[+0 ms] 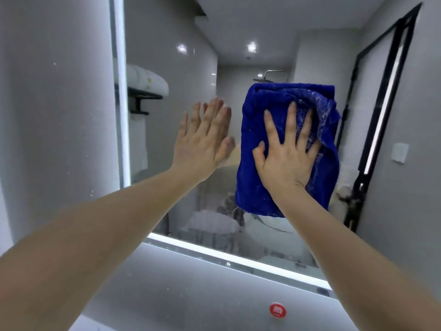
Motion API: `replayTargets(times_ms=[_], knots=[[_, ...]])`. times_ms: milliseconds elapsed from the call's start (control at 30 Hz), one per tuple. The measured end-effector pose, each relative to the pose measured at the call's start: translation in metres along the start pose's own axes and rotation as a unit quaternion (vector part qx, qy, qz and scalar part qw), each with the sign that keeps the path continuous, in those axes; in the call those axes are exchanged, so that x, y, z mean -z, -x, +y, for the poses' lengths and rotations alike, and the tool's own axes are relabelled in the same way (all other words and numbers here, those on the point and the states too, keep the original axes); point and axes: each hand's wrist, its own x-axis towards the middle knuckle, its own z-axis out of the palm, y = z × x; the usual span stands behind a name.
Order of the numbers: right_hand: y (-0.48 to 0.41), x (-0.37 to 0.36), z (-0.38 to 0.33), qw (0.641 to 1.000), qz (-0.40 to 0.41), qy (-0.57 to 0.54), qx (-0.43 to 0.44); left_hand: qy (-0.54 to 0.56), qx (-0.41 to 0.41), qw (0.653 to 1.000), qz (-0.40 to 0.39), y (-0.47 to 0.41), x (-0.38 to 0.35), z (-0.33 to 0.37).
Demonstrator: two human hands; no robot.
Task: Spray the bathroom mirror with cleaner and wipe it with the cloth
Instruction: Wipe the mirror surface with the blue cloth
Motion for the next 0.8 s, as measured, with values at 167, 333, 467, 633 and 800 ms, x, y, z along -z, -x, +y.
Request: replayTargets(times_ms=[167, 333, 467, 633, 800], knots=[[-0.006, -0.019, -0.081, 1.000, 0.001, -0.012, 0.022, -0.032, 0.010, 0.999, -0.003, 0.003, -0.002, -0.073], [-0.011, -0.038, -0.152, 0.999, -0.008, -0.025, 0.033, -0.036, 0.007, 0.999, -0.007, 0.019, -0.005, -0.145], [-0.014, -0.047, -0.188, 0.999, -0.012, -0.023, 0.032, -0.051, 0.029, 0.998, -0.032, 0.029, -0.004, -0.191], [-0.018, -0.058, -0.225, 0.997, -0.018, -0.018, 0.079, -0.050, 0.008, 0.995, -0.089, 0.041, -0.010, -0.227], [-0.022, -0.070, -0.261, 0.985, -0.023, 0.007, 0.169, -0.018, 0.038, 0.995, -0.091, 0.056, -0.019, -0.245]])
